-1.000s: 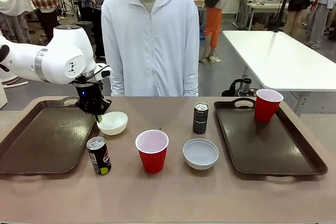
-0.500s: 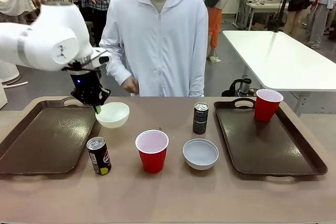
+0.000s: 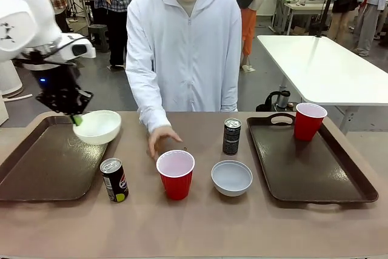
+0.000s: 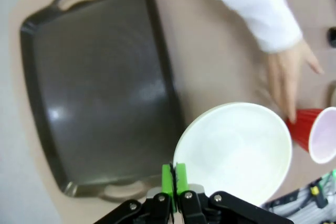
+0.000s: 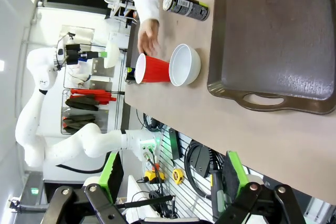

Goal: Prepare tableware on both trays.
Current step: Pick up a Picnic Bowl from the table and place it on a Handle tray.

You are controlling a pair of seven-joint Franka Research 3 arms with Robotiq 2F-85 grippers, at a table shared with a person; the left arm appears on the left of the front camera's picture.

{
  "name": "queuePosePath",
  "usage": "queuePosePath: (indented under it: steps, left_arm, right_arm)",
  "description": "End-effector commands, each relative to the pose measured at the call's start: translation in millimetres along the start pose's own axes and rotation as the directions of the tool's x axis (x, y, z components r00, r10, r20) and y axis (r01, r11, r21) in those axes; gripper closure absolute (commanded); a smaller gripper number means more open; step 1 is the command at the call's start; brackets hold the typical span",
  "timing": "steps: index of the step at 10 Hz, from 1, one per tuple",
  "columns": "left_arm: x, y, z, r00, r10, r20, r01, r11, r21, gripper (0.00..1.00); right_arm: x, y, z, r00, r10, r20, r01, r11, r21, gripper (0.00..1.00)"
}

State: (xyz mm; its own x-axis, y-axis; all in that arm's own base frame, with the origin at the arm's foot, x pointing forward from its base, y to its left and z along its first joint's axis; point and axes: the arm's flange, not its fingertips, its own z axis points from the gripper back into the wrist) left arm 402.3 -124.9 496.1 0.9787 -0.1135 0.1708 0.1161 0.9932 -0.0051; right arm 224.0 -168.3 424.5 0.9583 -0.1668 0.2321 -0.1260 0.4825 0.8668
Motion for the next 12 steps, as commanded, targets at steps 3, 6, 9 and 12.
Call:
queuePosePath:
  steps: [3,6,9,12]
  left_arm:
    - [5.2,86.0,5.4,1.0,0.023,0.015,-0.024,0.999,0.023,1.0]
    - [16.1,129.3,5.0,0.994,0.1,0.035,-0.102,0.993,0.055,1.0]
    - [12.8,145.1,-9.5,0.991,0.118,0.066,-0.121,0.992,0.043,1.0]
    - [9.7,164.4,-54.0,0.985,0.16,0.062,-0.162,0.986,0.03,1.0]
  right_arm:
    - [-0.2,0.6,0.8,1.0,0.004,0.003,-0.004,1.0,0.007,0.0]
    - [-0.2,0.6,0.8,1.0,0.004,0.003,-0.004,1.0,0.007,0.0]
    - [-0.2,0.6,0.8,1.0,0.004,0.003,-0.004,1.0,0.007,0.0]
    - [-0.2,0.6,0.8,1.0,0.004,0.003,-0.004,1.0,0.007,0.0]
